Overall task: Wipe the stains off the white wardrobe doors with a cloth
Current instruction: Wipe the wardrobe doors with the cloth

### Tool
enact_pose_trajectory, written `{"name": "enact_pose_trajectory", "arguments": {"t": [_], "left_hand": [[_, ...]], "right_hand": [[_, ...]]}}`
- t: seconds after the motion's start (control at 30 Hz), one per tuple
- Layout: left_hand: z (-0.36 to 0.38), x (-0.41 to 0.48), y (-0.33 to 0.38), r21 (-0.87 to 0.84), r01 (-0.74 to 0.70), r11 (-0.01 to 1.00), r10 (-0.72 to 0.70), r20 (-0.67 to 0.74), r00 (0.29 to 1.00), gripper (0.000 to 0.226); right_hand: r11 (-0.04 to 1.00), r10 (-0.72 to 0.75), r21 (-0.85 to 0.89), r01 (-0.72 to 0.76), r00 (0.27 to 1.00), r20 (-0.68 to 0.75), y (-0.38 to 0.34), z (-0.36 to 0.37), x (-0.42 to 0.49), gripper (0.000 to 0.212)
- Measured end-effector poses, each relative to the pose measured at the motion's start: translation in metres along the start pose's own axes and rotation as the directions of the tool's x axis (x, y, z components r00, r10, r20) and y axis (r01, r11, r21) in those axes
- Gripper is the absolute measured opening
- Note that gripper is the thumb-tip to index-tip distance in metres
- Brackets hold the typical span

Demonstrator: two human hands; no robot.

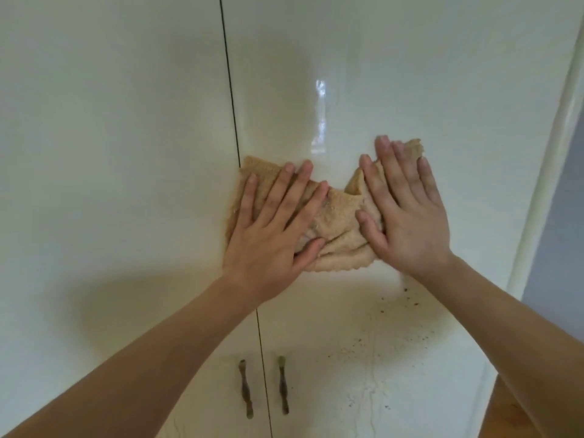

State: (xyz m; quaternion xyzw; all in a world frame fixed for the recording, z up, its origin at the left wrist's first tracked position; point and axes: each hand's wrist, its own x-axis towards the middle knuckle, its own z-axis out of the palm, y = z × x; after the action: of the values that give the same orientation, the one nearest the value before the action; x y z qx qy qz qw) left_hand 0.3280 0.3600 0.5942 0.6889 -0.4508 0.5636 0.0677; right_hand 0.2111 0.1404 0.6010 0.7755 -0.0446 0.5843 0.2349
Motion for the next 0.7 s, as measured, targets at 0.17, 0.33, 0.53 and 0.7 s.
{"name": "enact_pose_trajectory", "arguments": {"t": [0.17,0.33,0.53,0.7], "left_hand": [[0.026,-0.018,0.063,-0.025,0.059,0.998,-0.060,-0.003,0.998,0.073],[0.077,-0.099,0.178,-0.081,0.128,0.989,-0.123,0.065,0.990,0.077],[0.100,-0.117,0.221,-0.086,0.157,0.984,-0.151,0.078,0.985,0.076],[0.070,-0.031,0.191,-0.091,0.141,0.986,-0.140,0.009,0.990,0.074]], "right_hand": [[0.999,0.045,0.006,-0.045,0.999,-0.007,0.025,0.008,-0.053,0.068],[0.999,0.031,0.028,-0.033,0.997,0.066,0.051,0.024,-0.197,0.071],[0.990,0.095,0.100,-0.102,0.992,0.078,0.065,0.033,-0.256,0.076],[0.975,0.180,0.123,-0.185,0.982,0.049,0.090,0.017,-0.179,0.070]]}}
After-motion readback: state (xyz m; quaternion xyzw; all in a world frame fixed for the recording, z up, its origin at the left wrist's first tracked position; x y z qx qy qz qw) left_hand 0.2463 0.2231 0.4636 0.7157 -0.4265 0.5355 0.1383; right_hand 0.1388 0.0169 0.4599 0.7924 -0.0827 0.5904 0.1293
